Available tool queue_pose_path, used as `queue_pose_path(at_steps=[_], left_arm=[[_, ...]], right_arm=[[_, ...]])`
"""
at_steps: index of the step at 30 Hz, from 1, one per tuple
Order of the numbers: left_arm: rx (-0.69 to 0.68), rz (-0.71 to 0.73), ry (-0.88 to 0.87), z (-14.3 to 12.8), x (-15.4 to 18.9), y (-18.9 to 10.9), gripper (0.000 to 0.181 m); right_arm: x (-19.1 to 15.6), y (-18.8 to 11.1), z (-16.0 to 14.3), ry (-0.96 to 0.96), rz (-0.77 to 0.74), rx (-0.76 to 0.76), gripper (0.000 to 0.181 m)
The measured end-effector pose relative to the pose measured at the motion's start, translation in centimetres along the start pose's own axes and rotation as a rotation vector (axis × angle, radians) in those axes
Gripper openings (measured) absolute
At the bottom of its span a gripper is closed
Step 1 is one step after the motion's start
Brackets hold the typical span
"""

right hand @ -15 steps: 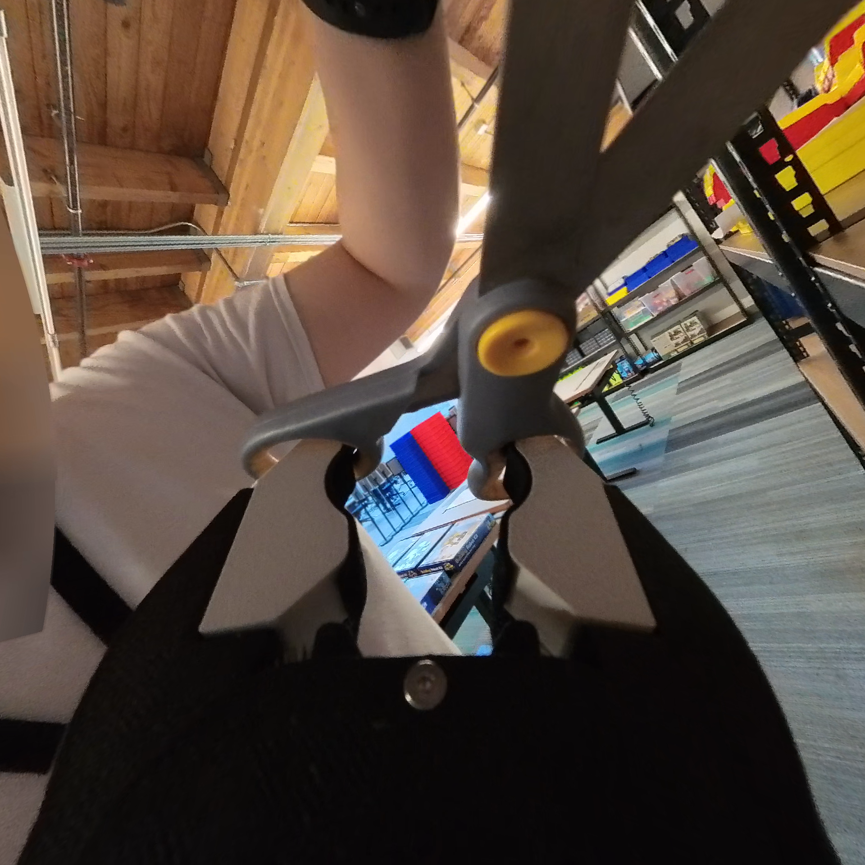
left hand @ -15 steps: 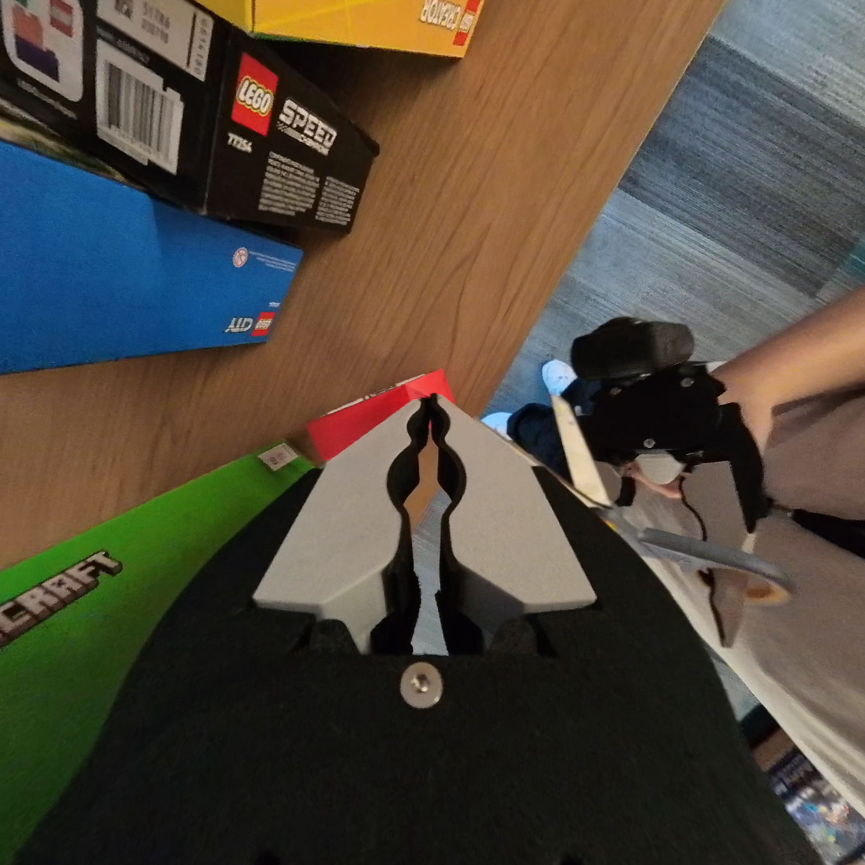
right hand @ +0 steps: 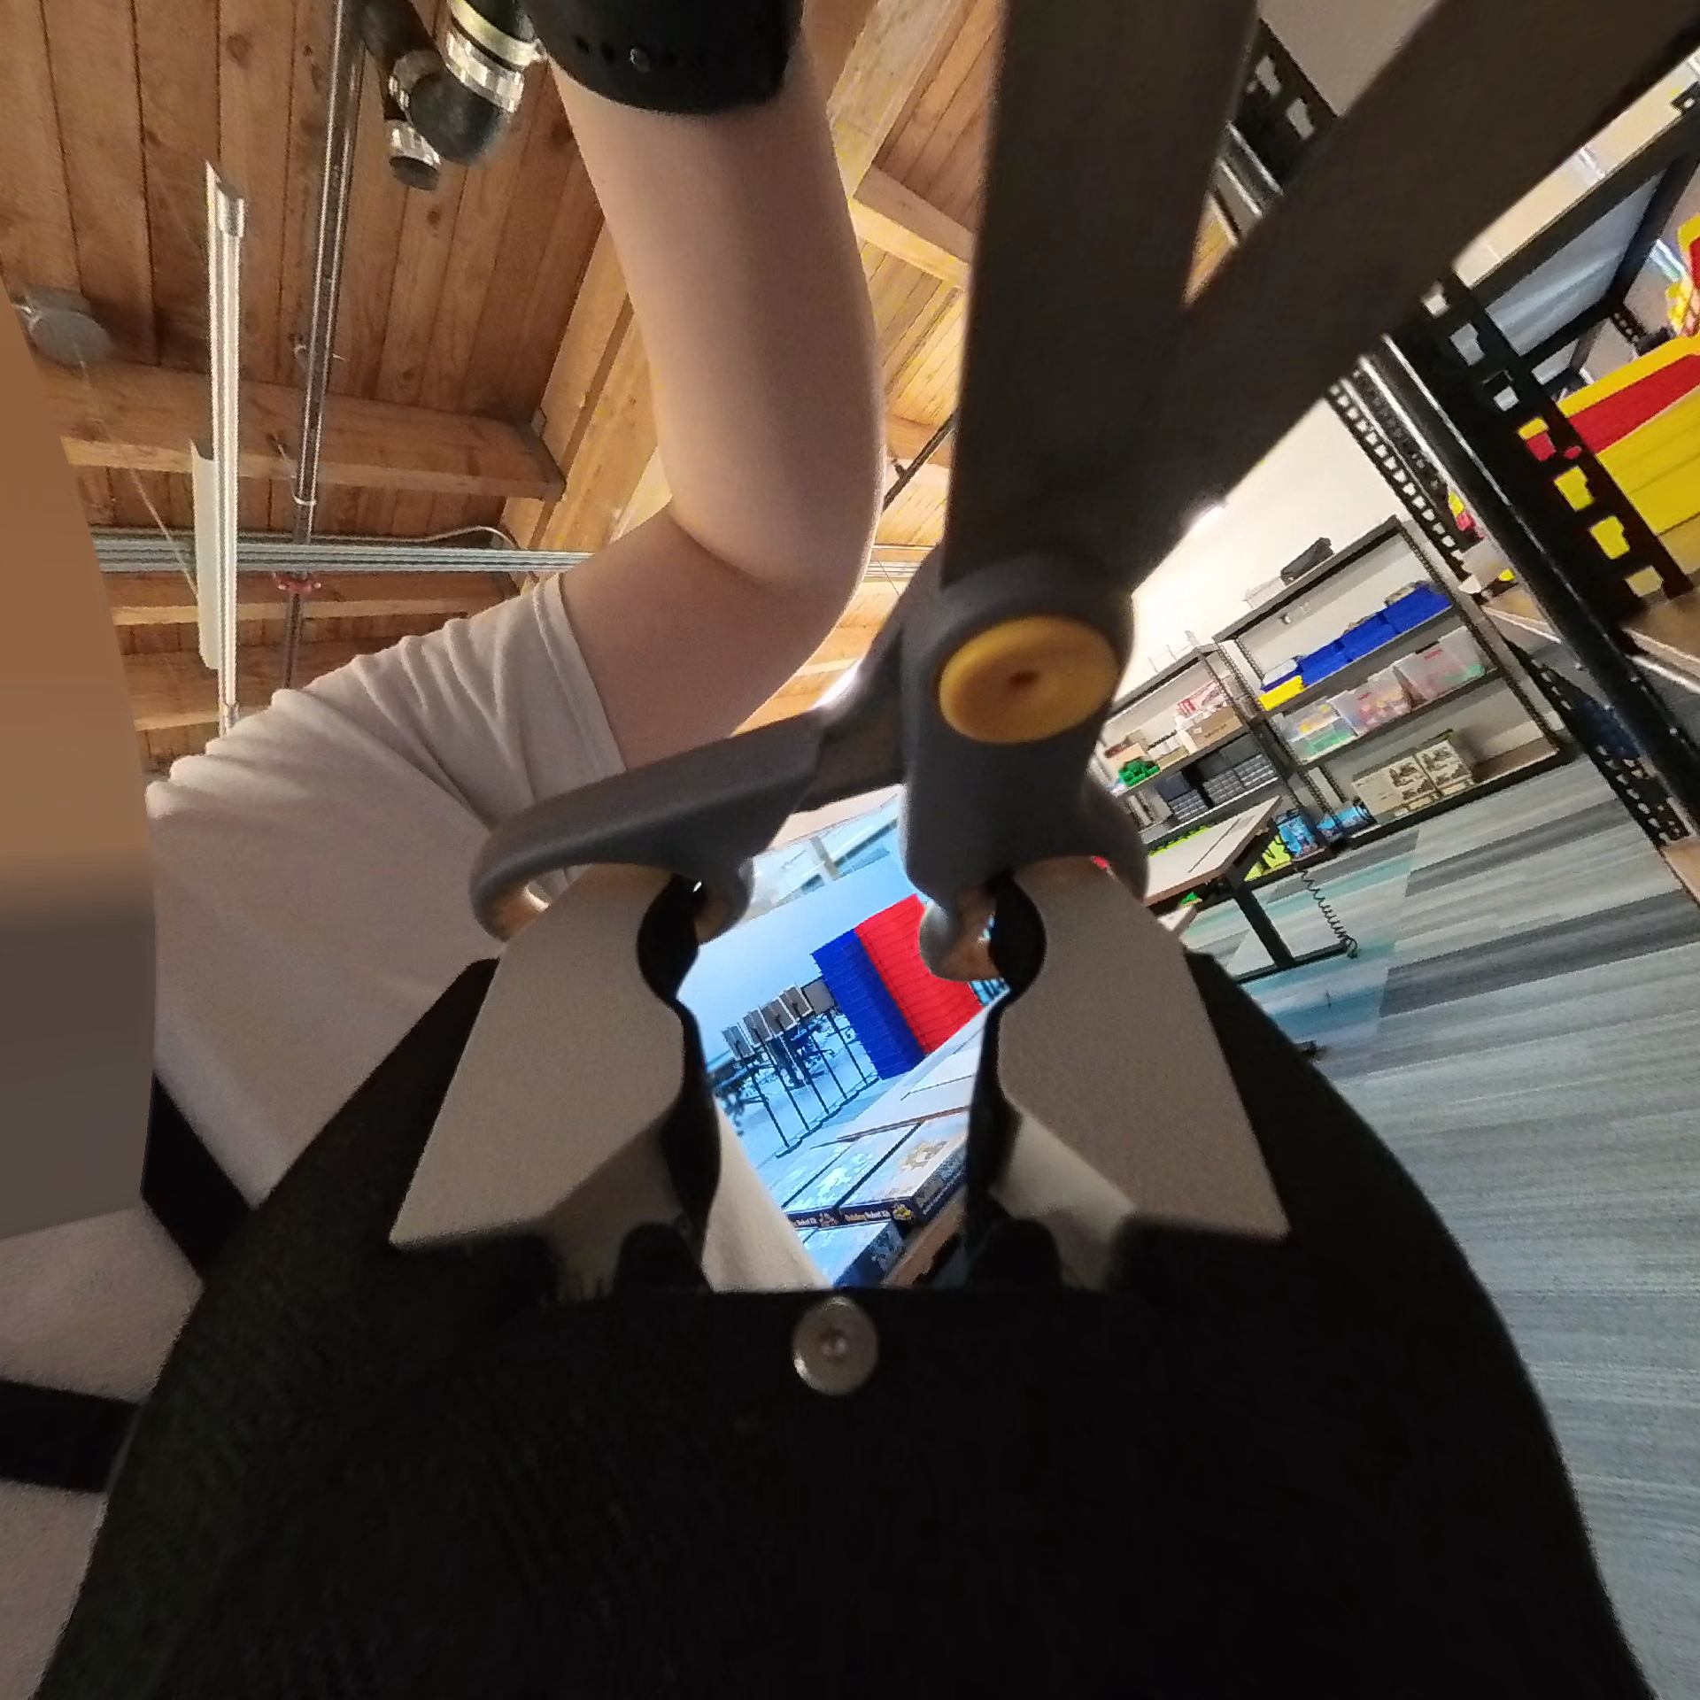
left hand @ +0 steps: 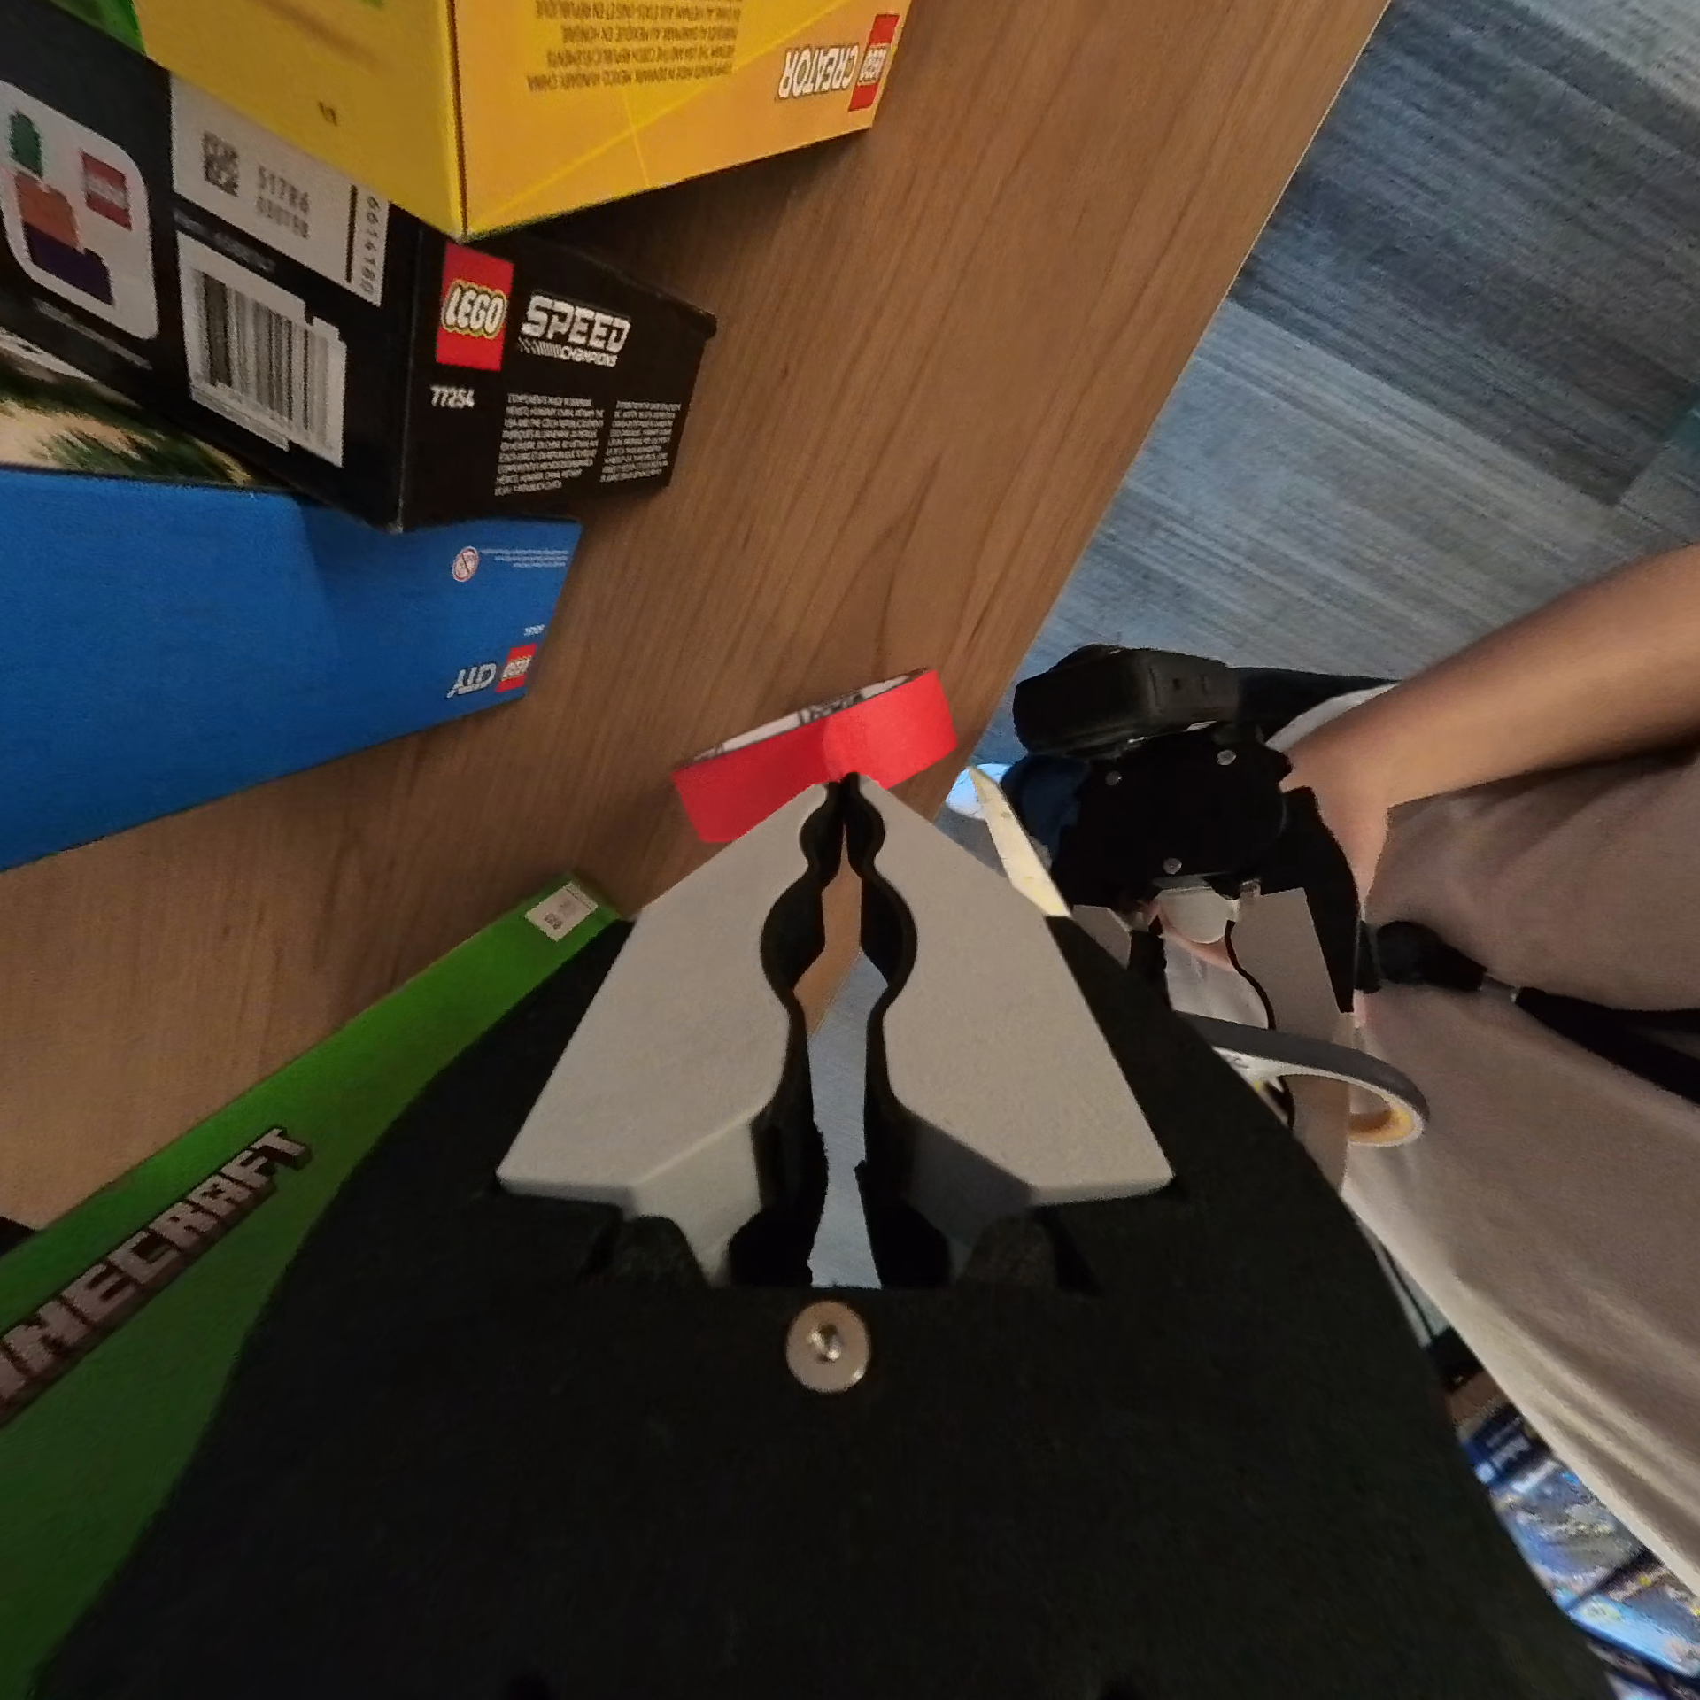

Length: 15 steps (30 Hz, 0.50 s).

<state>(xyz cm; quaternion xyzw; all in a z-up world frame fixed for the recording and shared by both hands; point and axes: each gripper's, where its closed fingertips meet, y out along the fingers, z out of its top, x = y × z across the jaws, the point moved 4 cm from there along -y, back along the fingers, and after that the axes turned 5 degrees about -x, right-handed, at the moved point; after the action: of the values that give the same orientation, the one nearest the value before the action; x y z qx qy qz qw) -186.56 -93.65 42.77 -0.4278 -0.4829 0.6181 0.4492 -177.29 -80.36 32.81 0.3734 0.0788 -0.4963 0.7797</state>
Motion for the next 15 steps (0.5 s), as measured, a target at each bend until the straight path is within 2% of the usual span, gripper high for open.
queue_pose_path(at_steps=[15], left_arm=[[-0.010,-0.045,-0.014,0.8,0.1,0.1,0.000]], right_arm=[[0.5,0.4,1.9,-0.061,0.046,0.051,0.061]])
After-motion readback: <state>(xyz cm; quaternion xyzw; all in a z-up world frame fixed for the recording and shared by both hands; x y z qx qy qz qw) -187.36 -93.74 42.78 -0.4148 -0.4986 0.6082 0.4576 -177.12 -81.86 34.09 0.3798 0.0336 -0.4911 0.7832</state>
